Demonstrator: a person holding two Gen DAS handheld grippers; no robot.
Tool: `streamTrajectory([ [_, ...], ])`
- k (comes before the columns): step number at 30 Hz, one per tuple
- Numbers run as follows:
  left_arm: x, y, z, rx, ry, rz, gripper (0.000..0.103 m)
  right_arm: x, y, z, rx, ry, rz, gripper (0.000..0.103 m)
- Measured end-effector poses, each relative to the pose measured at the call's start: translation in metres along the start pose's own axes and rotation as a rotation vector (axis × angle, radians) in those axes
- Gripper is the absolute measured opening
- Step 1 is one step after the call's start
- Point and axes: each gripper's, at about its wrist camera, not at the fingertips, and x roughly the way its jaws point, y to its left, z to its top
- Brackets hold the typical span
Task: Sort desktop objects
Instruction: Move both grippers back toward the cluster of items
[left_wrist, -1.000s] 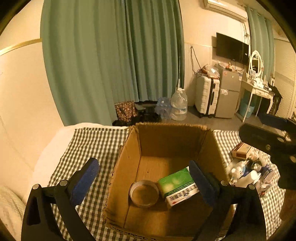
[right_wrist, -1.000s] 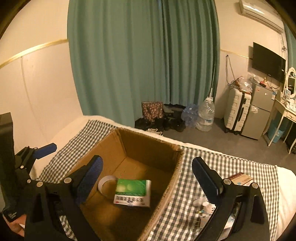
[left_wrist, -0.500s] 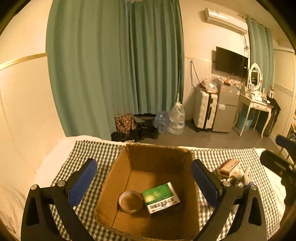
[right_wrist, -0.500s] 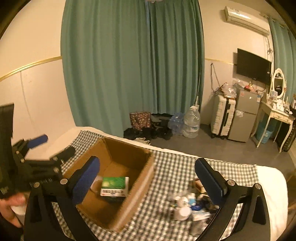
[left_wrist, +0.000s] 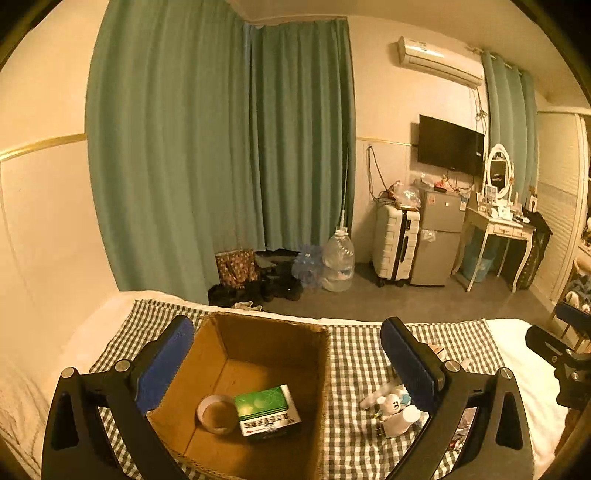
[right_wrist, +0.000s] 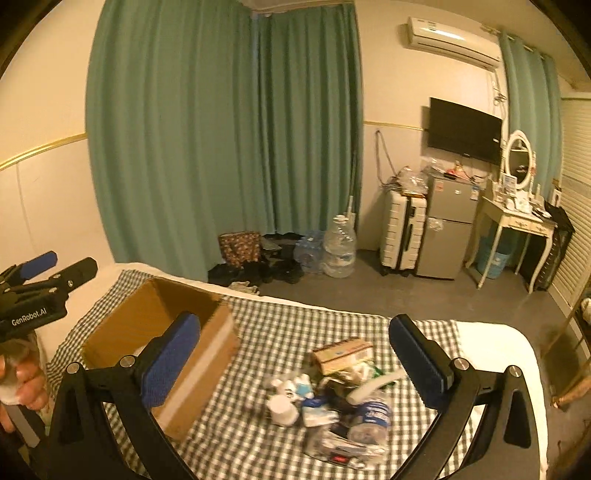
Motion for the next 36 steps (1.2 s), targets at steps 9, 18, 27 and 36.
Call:
streamTrajectory([
  [9, 0.02, -0.046, -0.025, -0.002, 0.038, -0.045, 0.103, -0.007, -0.054, -0.019, 0.019, 0.022, -0.074, 0.103],
  [18, 0.034, -0.083, -0.052, 0.167, 0.025, -0.048, 0.103, 0.002, -0.099, -0.038, 0.094, 0.049, -0.101, 0.103],
  [27, 0.062, -0.108, -0.071, 0.14, 0.104, -0.123, 0.103, 0.024, -0.119, -0.06, 0.118, 0.105, -0.124, 0.103],
  [36, 0.084, -0.128, -0.1, 0.097, 0.14, -0.2, 0.103, 0.053, -0.133, -0.085, 0.142, 0.159, -0.125, 0.103],
])
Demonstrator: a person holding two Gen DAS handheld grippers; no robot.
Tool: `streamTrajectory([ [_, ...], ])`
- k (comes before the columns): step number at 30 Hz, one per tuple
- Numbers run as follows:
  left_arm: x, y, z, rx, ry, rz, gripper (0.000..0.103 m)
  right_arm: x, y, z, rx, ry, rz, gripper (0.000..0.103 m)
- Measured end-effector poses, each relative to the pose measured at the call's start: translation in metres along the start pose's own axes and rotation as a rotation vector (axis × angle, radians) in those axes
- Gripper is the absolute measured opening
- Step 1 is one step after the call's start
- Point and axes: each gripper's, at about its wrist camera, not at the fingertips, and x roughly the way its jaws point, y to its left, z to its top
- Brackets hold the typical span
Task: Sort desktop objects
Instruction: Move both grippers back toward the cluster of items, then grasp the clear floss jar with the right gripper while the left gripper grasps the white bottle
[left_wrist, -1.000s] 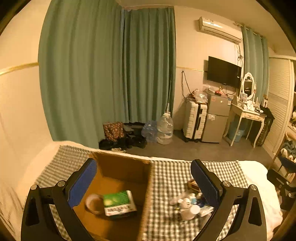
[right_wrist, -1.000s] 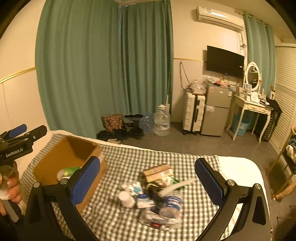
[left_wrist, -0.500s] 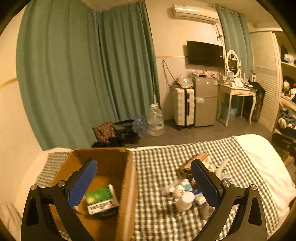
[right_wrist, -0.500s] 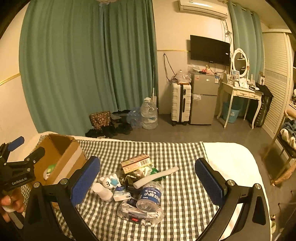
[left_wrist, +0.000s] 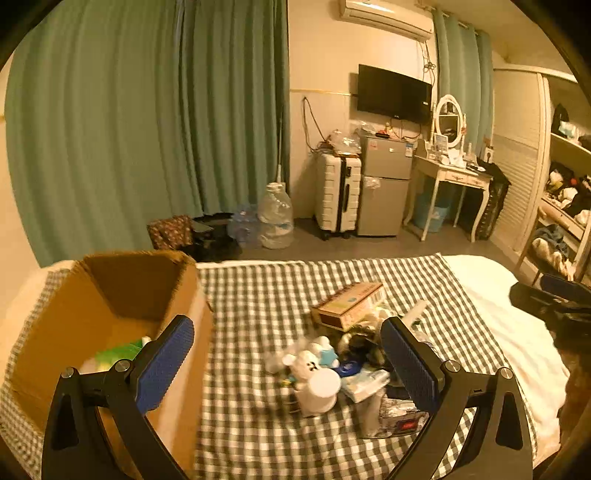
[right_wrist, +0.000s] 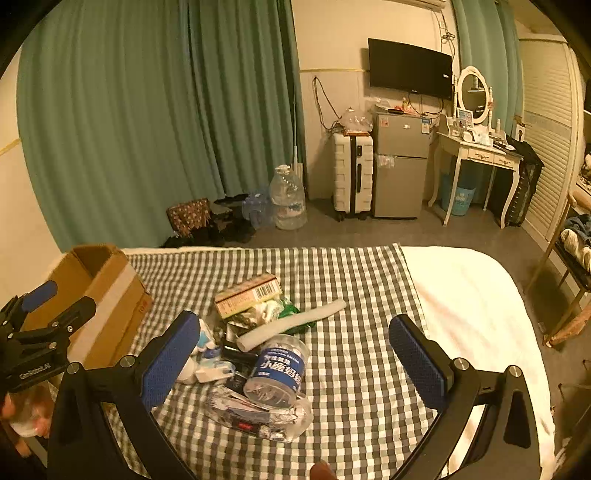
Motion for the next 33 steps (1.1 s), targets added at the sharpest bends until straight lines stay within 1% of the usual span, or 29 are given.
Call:
streamTrajectory([
  [2, 0.009, -0.007, -0.006, 0.026, 0.004, 0.02, 0.103, 0.008, 0.0, -0.005, -0.006, -0.001, -0.009, 0.103],
  [4, 0.018, -0.014, -0.012, 0.063, 0.007, 0.055, 0.103, 0.016, -0.001, -0.011, -0.011, -0.005, -0.017, 0.103],
  [9, 0.035, -0.019, -0.029, 0.088, 0.028, 0.049, 0.103, 0.036, 0.002, -0.027, -0.056, 0.002, -0.086, 0.103],
  [11, 0.038, -0.021, -0.034, 0.097, 0.03, 0.052, 0.103, 0.041, 0.002, -0.035, -0.063, -0.013, -0.079, 0.103],
  [14, 0.045, -0.021, -0.042, 0.107, 0.038, 0.064, 0.103, 0.049, 0.003, -0.043, -0.045, -0.018, -0.045, 0.103],
  [17, 0.055, -0.018, -0.049, 0.09, 0.06, 0.063, 0.103, 0.059, 0.003, -0.047, -0.026, -0.004, -0.026, 0.103],
  [20, 0.063, -0.013, -0.051, 0.065, 0.074, 0.056, 0.103, 0.07, 0.009, -0.054, -0.049, 0.009, -0.017, 0.103],
  [23, 0.07, -0.014, -0.056, 0.063, 0.076, 0.061, 0.103, 0.081, 0.015, -0.059, -0.067, 0.037, 0.037, 0.103],
  [24, 0.073, -0.014, -0.059, 0.065, 0.078, 0.061, 0.103, 0.085, 0.016, -0.061, -0.067, 0.05, 0.038, 0.103],
  [27, 0.084, -0.013, -0.067, 0.065, 0.102, 0.043, 0.103, 0.097, 0.016, -0.067, -0.072, 0.081, 0.0, 0.103],
  [33, 0.099, -0.004, -0.077, 0.025, 0.166, 0.029, 0.103, 0.109, 0.014, -0.072, -0.052, 0.115, 0.005, 0.103],
])
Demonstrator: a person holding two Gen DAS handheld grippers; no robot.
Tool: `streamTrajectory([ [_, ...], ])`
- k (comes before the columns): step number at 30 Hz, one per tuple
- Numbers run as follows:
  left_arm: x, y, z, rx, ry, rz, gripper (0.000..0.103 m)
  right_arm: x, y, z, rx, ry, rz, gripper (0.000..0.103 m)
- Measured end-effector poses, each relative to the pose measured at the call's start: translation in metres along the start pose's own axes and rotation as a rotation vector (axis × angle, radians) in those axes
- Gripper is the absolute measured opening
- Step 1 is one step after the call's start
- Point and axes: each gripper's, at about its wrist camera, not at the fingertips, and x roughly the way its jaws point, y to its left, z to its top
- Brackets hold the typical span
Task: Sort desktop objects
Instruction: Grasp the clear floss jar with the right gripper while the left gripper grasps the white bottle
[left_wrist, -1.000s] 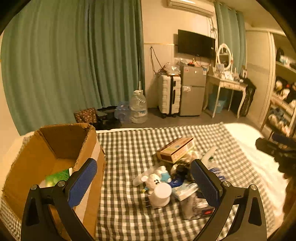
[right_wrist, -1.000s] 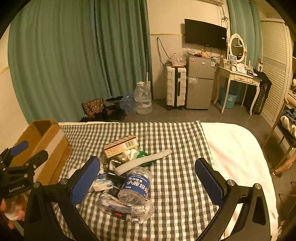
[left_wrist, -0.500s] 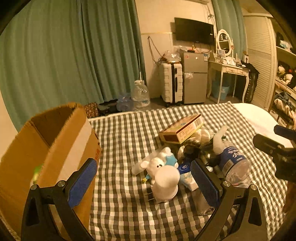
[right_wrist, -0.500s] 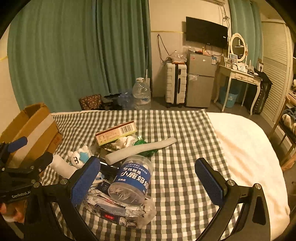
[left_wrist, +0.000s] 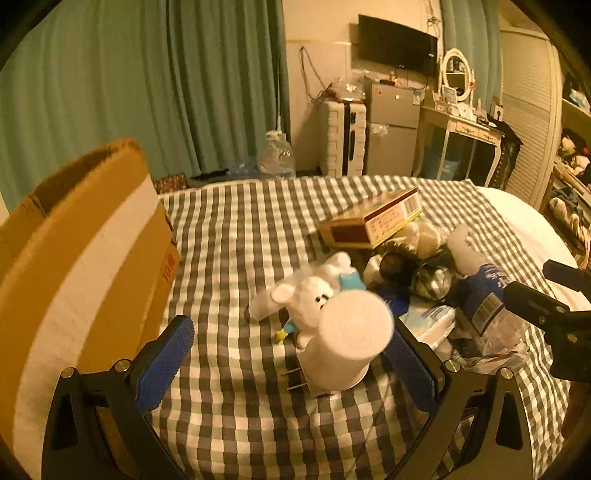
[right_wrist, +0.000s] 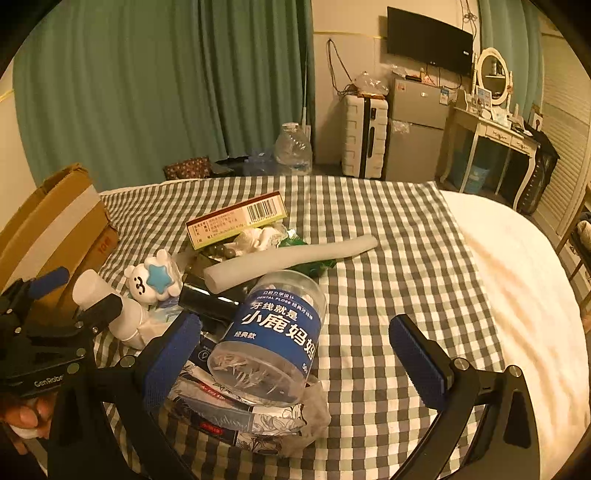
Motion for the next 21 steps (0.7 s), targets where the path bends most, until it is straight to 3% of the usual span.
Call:
streamTrajectory([
  [12, 0.035, -0.013, -0.019, 0.026, 0.132, -0.011, 0.103, 0.024, 0.004, -0.009, -0.004, 0.079, -0.019, 0.103],
  [16, 0.037, -0.015, -0.022, 0.03, 0.126, 0.007, 0.102, 0.031, 0.003, -0.011, 0.004, 0.101, -0.028, 0.101],
  [18, 0.035, -0.016, -0.022, 0.042, 0.116, 0.005, 0.096, 0.034, 0.001, -0.013, 0.015, 0.116, -0.014, 0.097],
  [21, 0.037, -0.02, -0.022, 0.062, 0.13, -0.014, 0.07, 0.036, 0.002, -0.015, 0.012, 0.124, -0.018, 0.086],
])
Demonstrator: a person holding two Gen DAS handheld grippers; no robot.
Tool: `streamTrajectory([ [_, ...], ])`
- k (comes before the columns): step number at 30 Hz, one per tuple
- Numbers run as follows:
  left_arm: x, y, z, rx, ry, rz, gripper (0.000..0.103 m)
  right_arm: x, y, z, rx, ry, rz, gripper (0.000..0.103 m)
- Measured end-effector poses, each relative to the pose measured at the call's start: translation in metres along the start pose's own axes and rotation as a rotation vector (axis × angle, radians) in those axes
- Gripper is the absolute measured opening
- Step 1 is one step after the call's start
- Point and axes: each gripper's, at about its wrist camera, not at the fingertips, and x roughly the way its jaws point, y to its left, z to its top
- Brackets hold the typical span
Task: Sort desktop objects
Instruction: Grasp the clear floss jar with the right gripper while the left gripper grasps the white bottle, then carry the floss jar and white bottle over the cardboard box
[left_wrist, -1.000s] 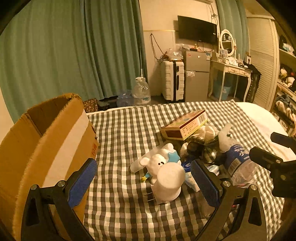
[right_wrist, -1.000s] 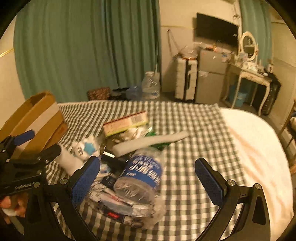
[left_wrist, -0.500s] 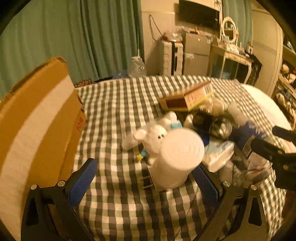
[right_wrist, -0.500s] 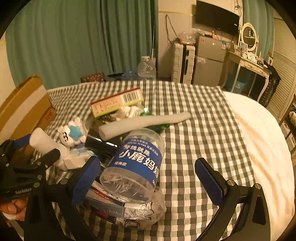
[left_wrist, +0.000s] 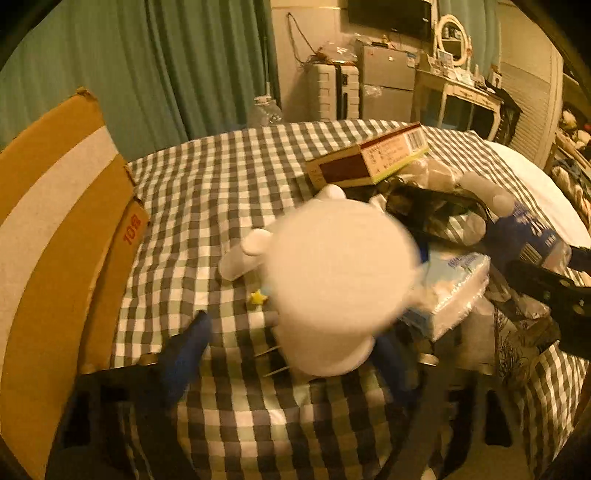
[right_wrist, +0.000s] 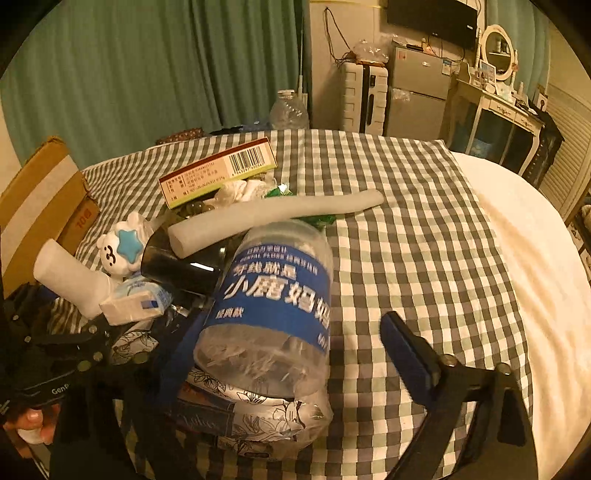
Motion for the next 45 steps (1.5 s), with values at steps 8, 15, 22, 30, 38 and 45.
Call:
streamTrajectory([
  [8, 0.002, -0.004, 0.006, 0.002, 0.012, -0.036, 0.051, -0.003, -0.01, -0.002, 0.052, -0.011, -0.003, 0.062],
  [15, -0.004, 0.003, 0.011, -0.008, -0.006, -0.034, 0.051, -0.01, -0.014, 0.001, 0.076, -0.043, -0.005, 0.062],
  [22, -0.017, 0.006, 0.014, -0.005, -0.028, -0.03, 0.051, -0.019, -0.021, 0.005, 0.084, -0.067, -0.019, 0.062],
  [30, -0.035, 0.008, 0.015, 0.003, -0.055, -0.035, 0.05, -0.039, -0.021, 0.002, 0.1, -0.102, -0.004, 0.062],
  [38, -0.052, 0.004, 0.018, 0.0, -0.083, -0.024, 0.05, -0.063, -0.024, 0.001, 0.096, -0.172, -0.004, 0.062],
  [45, -0.072, 0.004, 0.015, -0.021, -0.104, -0.021, 0.05, -0.081, -0.022, 0.0, 0.095, -0.192, -0.025, 0.062],
])
